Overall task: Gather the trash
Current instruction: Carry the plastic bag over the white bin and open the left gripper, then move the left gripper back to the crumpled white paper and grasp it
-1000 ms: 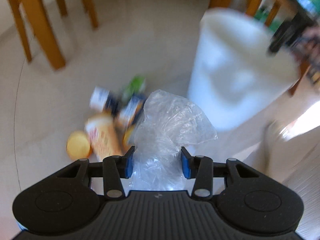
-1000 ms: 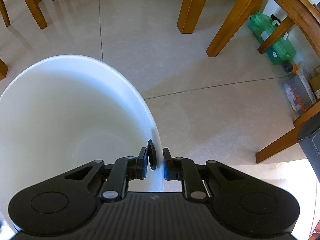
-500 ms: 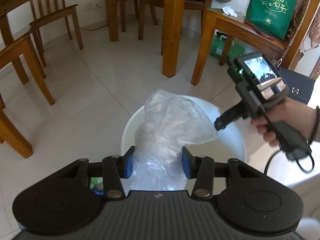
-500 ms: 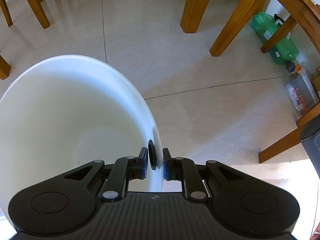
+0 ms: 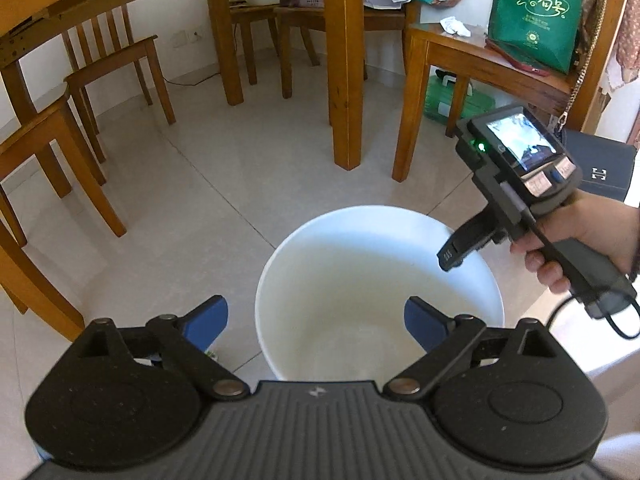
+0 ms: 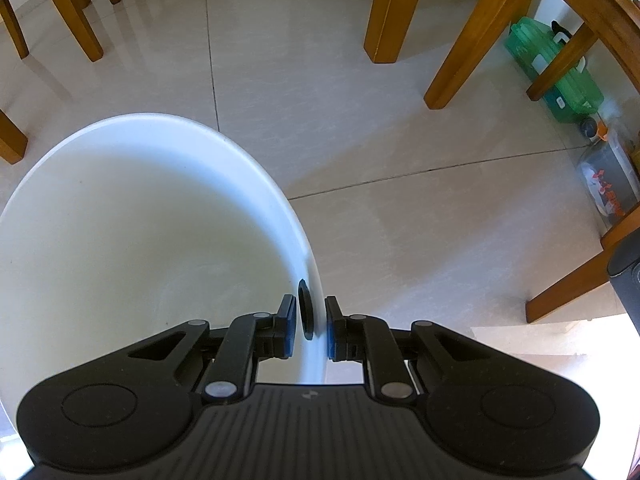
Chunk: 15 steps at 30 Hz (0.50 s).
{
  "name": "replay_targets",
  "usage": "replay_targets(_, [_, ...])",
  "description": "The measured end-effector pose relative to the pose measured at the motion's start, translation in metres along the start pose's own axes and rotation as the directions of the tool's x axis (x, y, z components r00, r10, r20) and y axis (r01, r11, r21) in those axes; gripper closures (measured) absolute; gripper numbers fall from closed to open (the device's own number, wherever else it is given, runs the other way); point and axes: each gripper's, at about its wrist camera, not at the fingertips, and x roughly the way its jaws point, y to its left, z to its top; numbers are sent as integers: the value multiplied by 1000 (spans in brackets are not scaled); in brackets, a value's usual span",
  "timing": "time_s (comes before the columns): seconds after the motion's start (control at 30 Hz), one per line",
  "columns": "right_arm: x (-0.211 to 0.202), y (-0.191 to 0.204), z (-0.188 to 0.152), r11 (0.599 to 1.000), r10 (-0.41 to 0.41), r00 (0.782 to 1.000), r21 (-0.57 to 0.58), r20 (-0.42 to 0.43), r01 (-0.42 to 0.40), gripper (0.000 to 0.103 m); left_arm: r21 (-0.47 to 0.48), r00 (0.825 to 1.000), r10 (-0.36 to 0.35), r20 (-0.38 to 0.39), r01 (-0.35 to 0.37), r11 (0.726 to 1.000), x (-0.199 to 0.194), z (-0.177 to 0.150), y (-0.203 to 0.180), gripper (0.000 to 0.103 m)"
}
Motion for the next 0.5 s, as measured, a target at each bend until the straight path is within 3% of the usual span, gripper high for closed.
replay_targets(0.1, [0, 1, 0, 1000, -2, 1000, -4, 1, 2, 86, -24, 1000, -6, -8, 5, 1000, -9, -10, 10, 6])
replay_targets(0.27, [0, 1, 0, 1000, -3, 1000, -4, 0, 3, 86, -56, 998, 43, -39, -45, 997, -19, -40, 32, 6])
replay_targets(0.4, [0, 3, 1, 1000, -9, 1000, -11, 2, 9, 86, -142, 991, 116, -61, -123, 982, -23, -76, 59, 6])
replay_targets(0.5, [-1, 5, -1, 1000, -6, 1000, -18, 6, 6, 86, -202, 977, 189, -101, -206, 957, -23, -108, 81, 6])
